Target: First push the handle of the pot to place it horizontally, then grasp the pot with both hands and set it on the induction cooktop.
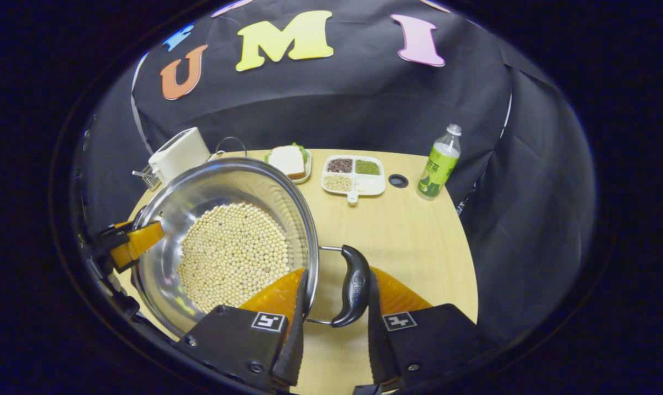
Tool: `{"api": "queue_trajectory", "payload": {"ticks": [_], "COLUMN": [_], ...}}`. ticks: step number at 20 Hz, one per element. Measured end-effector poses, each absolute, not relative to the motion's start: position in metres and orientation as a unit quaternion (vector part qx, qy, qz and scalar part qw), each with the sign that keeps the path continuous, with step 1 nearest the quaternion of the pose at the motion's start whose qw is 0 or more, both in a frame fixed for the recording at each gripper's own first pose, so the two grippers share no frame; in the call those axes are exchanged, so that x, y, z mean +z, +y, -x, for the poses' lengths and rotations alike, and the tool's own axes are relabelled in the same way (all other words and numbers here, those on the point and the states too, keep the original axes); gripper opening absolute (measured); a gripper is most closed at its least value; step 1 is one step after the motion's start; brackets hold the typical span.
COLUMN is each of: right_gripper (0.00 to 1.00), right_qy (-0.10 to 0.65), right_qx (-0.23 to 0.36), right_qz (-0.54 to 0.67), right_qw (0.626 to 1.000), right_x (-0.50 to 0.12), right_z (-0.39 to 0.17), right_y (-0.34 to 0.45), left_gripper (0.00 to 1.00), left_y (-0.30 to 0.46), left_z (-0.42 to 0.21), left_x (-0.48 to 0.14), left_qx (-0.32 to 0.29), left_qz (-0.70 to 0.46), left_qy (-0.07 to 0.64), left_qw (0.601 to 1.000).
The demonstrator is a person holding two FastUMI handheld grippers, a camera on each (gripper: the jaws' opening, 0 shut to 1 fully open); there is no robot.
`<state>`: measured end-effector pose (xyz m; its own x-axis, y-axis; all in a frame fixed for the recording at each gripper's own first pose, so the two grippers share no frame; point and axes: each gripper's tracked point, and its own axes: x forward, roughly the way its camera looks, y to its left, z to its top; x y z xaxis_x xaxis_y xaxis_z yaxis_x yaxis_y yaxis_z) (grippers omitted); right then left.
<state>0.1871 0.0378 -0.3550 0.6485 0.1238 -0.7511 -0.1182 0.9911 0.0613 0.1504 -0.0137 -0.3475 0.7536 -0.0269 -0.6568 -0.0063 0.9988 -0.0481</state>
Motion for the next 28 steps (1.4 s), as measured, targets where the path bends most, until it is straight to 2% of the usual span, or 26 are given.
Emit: {"api": "queue_trajectory", "payload": {"ticks": [5, 6, 9, 11, 14, 25, 26, 28], "right_gripper": [0.48, 0.51, 0.48, 0.51, 0.48, 0.48, 0.51, 0.48], "right_qy": [0.411, 0.41, 0.411, 0.412, 0.413, 0.425, 0.429, 0.435], "right_qx": [0.076, 0.078, 0.081, 0.081, 0.085, 0.094, 0.092, 0.09], "right_qz": [-0.009, -0.009, -0.009, -0.011, -0.015, -0.02, -0.022, -0.021], "right_qw": [0.909, 0.909, 0.908, 0.907, 0.907, 0.9, 0.898, 0.896], "right_x": [-0.348, -0.347, -0.346, -0.345, -0.347, -0.359, -0.362, -0.369], "right_z": [-0.182, -0.181, -0.18, -0.18, -0.18, -0.192, -0.194, -0.194], "right_y": [0.082, 0.091, 0.115, 0.131, 0.156, 0.224, 0.229, 0.24], "left_gripper": [0.61, 0.61, 0.61, 0.61, 0.61, 0.61, 0.61, 0.61], "left_y": [0.029, 0.039, 0.061, 0.075, 0.099, 0.16, 0.166, 0.175], "left_z": [-0.145, -0.144, -0.142, -0.143, -0.145, -0.156, -0.158, -0.161], "left_x": [-0.34, -0.339, -0.34, -0.34, -0.339, -0.354, -0.357, -0.366], "left_qx": [0.006, 0.008, 0.014, 0.017, 0.023, 0.041, 0.041, 0.045], "left_qz": [0.016, 0.016, 0.016, 0.015, 0.011, 0.003, 0.002, 0.005], "left_qy": [0.345, 0.344, 0.345, 0.346, 0.344, 0.352, 0.352, 0.36], "left_qw": [0.938, 0.939, 0.938, 0.938, 0.939, 0.935, 0.935, 0.932]}}
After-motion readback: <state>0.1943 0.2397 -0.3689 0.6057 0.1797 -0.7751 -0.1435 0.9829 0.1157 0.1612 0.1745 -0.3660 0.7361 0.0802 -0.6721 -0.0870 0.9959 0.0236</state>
